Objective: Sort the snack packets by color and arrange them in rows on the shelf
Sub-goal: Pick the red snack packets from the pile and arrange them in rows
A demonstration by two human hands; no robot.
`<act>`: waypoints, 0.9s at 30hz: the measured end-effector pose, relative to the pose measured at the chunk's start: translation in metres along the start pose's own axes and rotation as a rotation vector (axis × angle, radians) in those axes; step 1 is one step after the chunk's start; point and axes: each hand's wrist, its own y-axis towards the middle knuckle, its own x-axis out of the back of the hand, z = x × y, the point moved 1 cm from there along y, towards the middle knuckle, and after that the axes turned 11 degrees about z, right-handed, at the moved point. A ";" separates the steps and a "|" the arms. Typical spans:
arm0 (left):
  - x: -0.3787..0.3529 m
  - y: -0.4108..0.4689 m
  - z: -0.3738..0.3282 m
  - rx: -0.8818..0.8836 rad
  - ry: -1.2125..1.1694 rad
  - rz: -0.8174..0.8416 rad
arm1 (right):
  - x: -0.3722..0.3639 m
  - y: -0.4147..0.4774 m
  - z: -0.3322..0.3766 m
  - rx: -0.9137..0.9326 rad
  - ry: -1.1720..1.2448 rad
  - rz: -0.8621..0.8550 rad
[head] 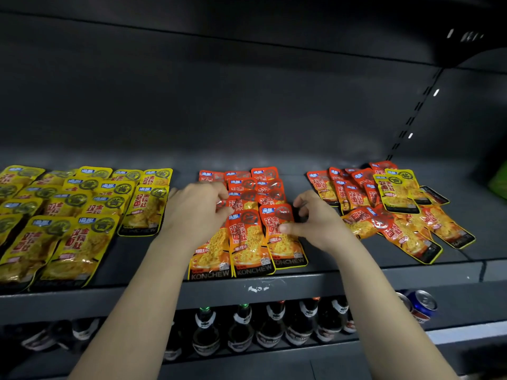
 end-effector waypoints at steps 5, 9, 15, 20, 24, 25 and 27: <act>-0.007 0.004 -0.017 -0.067 -0.033 -0.007 | 0.012 -0.002 -0.013 0.021 0.024 -0.123; -0.013 0.011 -0.042 -0.147 -0.064 -0.016 | 0.035 -0.009 -0.028 0.025 -0.039 -0.212; -0.030 0.016 -0.089 -0.253 -0.080 0.020 | 0.069 -0.025 -0.060 -0.053 -0.119 -0.262; -0.046 0.019 -0.132 -0.301 -0.079 0.067 | 0.098 -0.038 -0.089 -0.058 -0.128 -0.281; -0.060 0.021 -0.164 -0.310 -0.057 0.083 | 0.116 -0.050 -0.111 -0.039 -0.140 -0.327; -0.064 0.021 -0.170 -0.308 -0.052 0.090 | 0.119 -0.052 -0.117 -0.039 -0.134 -0.336; -0.071 0.022 -0.183 -0.294 -0.041 0.106 | 0.123 -0.057 -0.127 -0.041 -0.138 -0.344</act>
